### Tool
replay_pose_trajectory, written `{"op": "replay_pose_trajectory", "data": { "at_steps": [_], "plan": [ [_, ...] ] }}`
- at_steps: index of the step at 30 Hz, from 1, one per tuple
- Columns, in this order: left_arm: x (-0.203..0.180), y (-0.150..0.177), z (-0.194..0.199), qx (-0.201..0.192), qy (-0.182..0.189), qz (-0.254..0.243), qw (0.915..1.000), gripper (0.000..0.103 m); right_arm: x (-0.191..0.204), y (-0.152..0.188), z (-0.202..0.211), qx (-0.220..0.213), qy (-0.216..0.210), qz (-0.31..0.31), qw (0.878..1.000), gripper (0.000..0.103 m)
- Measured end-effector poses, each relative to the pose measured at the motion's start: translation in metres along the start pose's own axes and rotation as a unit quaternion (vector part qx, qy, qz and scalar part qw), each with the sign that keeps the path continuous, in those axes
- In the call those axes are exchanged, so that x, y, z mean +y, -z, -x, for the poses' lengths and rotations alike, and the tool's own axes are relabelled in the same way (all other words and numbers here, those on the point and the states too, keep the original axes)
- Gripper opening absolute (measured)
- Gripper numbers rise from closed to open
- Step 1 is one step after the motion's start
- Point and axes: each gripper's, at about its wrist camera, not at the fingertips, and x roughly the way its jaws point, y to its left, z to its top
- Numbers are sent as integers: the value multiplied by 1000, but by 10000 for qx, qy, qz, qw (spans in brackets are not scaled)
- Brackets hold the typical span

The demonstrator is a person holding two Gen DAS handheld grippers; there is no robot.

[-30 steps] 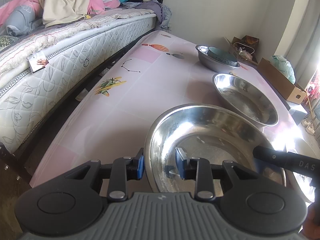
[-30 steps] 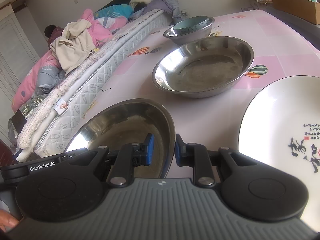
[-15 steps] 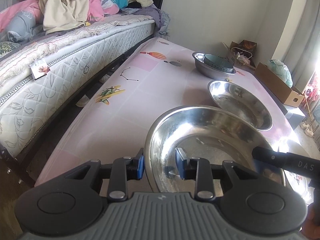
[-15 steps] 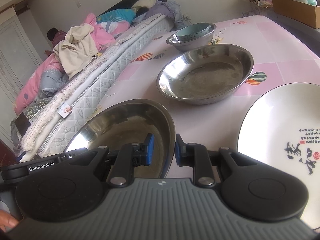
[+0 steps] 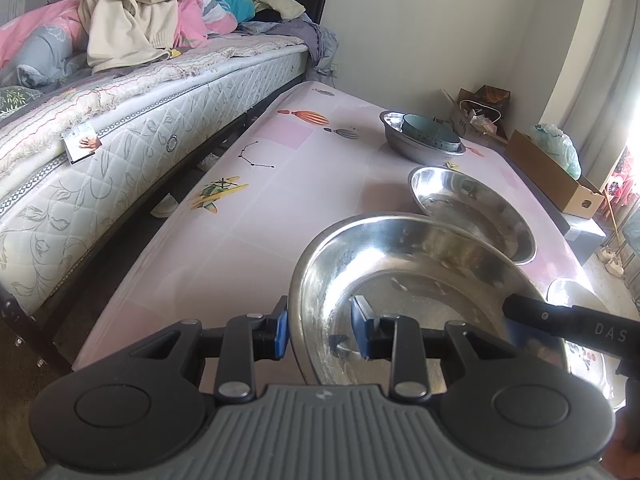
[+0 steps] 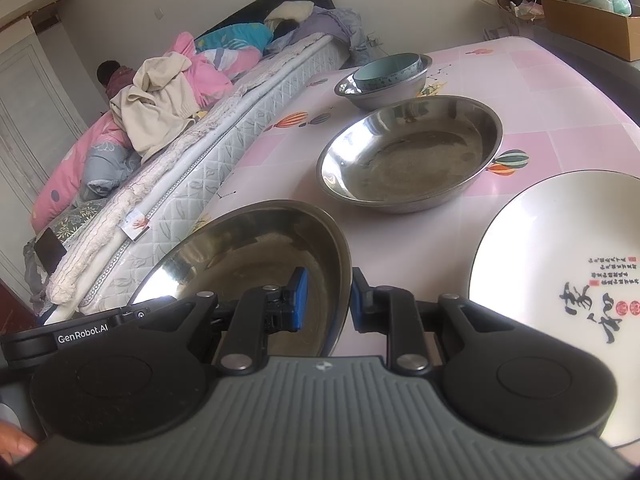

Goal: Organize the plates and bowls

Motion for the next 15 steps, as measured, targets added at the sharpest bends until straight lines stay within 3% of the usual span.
{"op": "replay_pose_trajectory", "data": {
  "at_steps": [15],
  "plan": [
    [-2, -4, 9, -117, 25, -10, 9999, 32, 2, -2, 7, -86, -25, 14, 10000, 22]
  ]
}}
